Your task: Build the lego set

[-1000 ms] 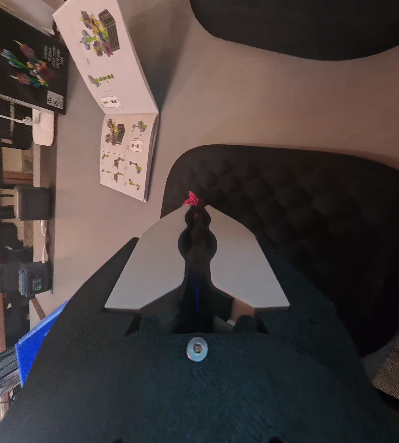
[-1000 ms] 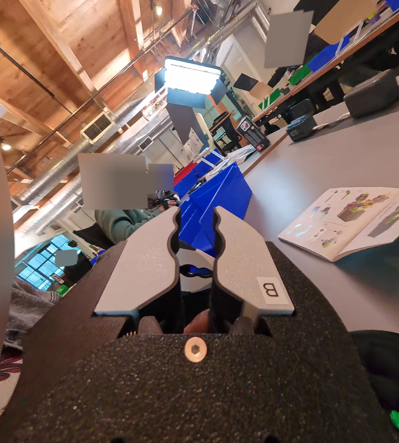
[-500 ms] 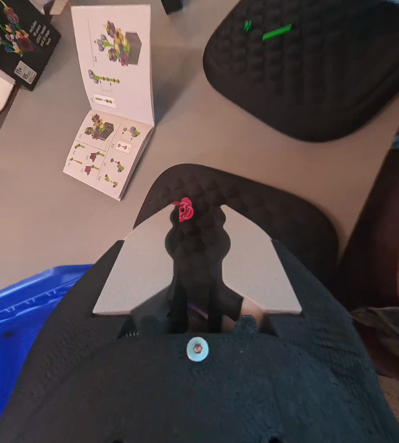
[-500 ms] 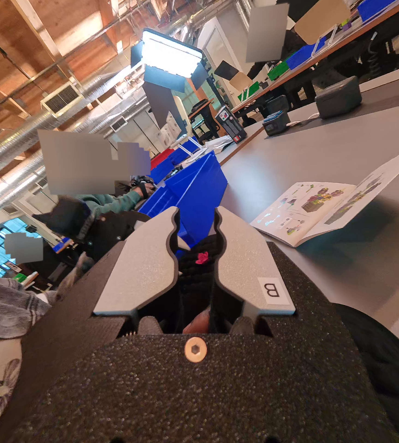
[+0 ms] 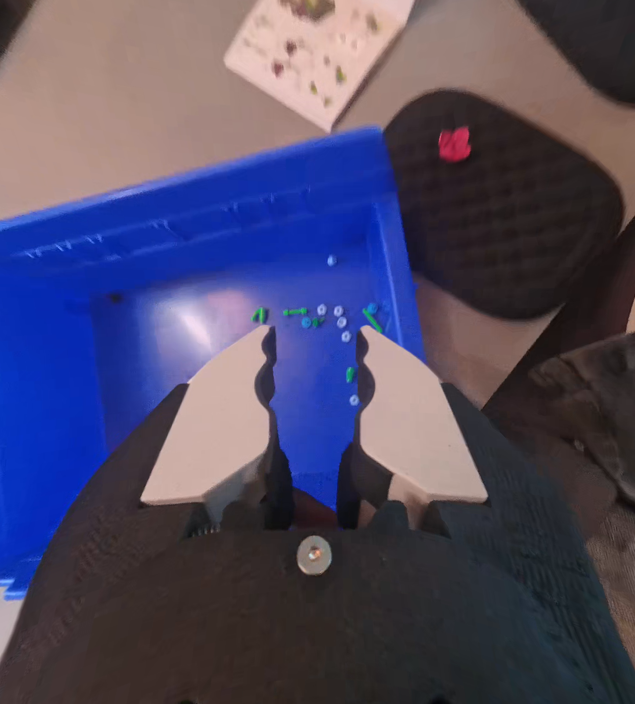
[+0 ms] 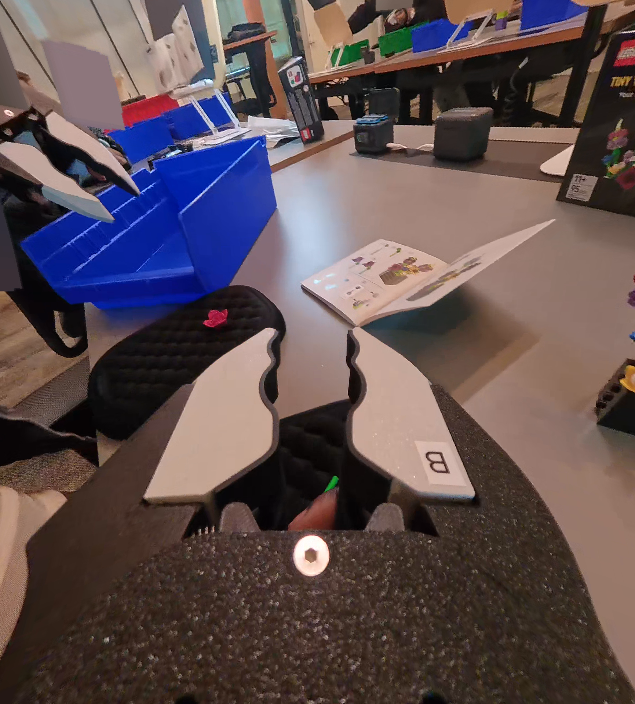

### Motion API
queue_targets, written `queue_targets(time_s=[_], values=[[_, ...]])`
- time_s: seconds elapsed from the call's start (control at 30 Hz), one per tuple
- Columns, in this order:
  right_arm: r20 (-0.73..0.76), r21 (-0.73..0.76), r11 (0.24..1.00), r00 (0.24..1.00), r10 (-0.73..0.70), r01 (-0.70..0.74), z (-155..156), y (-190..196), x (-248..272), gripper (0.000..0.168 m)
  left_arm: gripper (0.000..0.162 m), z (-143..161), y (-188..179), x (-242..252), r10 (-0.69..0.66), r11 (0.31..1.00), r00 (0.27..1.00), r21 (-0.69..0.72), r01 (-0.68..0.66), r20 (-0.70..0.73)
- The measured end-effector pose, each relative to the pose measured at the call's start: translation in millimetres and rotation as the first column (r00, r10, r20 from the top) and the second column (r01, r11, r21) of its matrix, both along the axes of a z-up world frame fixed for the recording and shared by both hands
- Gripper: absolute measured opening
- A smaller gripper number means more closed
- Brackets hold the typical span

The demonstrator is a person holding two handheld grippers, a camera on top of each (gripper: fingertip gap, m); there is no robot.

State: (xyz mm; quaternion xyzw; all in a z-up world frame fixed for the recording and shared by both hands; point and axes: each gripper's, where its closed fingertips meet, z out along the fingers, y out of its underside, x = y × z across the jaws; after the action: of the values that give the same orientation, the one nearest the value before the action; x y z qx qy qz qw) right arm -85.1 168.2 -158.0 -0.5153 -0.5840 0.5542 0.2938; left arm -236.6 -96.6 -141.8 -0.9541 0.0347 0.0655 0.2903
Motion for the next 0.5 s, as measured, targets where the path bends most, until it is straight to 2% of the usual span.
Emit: queue_targets(time_s=[0.1, 0.23, 0.37, 0.43, 0.5], values=[[0.008, -0.021, 1.0, 1.0, -0.01, 0.01, -3.8, 3.6, 0.3, 0.033, 0.033, -22.0, -2.5, -12.1, -0.101, 0.987, 0.995, -0.123, 0.1, 0.002], [0.01, -0.002, 1.0, 1.0, -0.016, 0.016, -5.6, 5.7, -0.4, 0.033, 0.033, -45.8, 11.1, -36.7, -0.091, 0.969, 0.996, -0.228, 0.09, 0.007], [0.017, -0.004, 1.0, 1.0, -0.025, 0.026, -7.6, 8.2, -0.6, 0.032, 0.032, -69.5, 19.4, -56.0, -0.174, 0.936, 0.984, -0.316, 0.157, -0.025], [0.013, -0.009, 1.0, 1.0, -0.028, 0.029, -7.3, 8.9, -0.4, 0.032, 0.026, -76.8, 23.3, -48.8, -0.207, 0.926, 0.977, -0.311, 0.212, 0.049], [0.014, -0.016, 1.0, 1.0, -0.024, 0.025, -7.6, 8.9, -0.5, 0.032, 0.02, -77.1, 27.9, -34.9, -0.32, 0.907, 0.944, -0.26, 0.331, 0.085]])
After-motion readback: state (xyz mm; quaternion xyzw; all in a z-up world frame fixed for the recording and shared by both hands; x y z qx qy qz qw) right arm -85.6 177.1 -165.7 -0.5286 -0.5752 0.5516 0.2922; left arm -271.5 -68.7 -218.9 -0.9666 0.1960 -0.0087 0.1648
